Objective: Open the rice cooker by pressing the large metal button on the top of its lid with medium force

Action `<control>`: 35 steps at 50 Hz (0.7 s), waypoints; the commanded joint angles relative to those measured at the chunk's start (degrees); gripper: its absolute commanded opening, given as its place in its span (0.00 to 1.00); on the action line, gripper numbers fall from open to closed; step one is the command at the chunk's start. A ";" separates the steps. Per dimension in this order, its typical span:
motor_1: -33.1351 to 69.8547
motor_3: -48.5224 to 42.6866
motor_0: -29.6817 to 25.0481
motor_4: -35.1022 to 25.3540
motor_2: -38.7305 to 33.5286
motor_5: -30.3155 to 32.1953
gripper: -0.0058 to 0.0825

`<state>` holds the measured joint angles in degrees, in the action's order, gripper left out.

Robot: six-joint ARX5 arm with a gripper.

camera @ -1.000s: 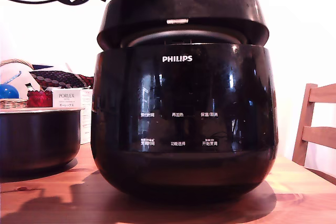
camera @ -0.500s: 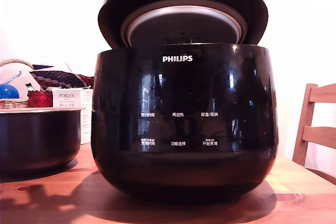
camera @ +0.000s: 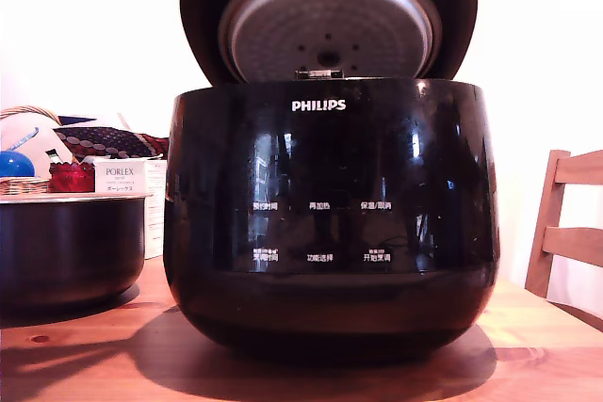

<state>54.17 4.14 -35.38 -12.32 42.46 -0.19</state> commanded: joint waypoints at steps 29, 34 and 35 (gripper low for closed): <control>-12.22 -12.74 7.13 5.62 -1.86 2.16 0.04; -13.79 -13.94 9.09 6.12 -1.86 2.16 0.04; -14.10 -14.03 9.49 6.40 -1.86 2.16 0.04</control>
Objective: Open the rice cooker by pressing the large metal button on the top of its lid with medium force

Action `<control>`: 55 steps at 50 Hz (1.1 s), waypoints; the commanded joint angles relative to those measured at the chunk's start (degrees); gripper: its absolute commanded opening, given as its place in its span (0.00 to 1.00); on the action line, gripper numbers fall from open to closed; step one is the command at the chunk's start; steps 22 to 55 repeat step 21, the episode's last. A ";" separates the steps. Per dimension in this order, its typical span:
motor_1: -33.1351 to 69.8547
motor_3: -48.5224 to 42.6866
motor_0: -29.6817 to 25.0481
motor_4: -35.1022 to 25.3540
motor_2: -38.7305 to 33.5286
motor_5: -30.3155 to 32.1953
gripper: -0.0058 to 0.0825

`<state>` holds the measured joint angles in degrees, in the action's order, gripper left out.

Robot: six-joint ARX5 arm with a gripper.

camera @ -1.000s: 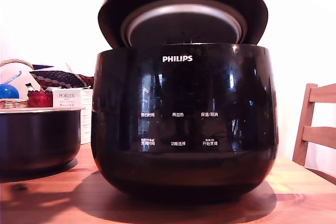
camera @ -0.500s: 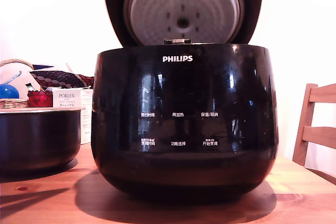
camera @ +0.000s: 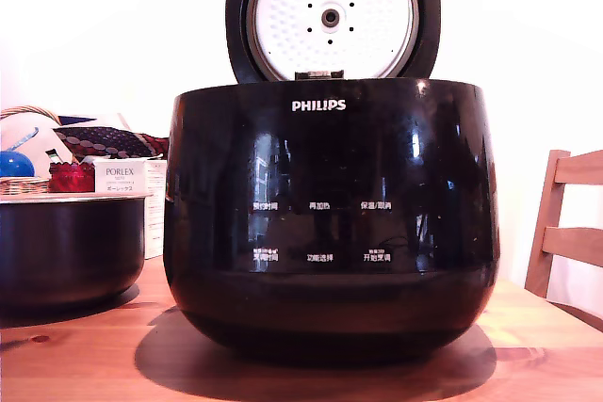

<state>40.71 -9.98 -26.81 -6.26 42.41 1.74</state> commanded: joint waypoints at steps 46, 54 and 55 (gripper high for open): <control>-3.72 0.13 5.44 2.29 -1.79 1.73 0.04; -3.72 0.13 5.44 2.29 -1.79 1.73 0.04; -3.72 0.13 5.44 2.29 -1.79 1.73 0.04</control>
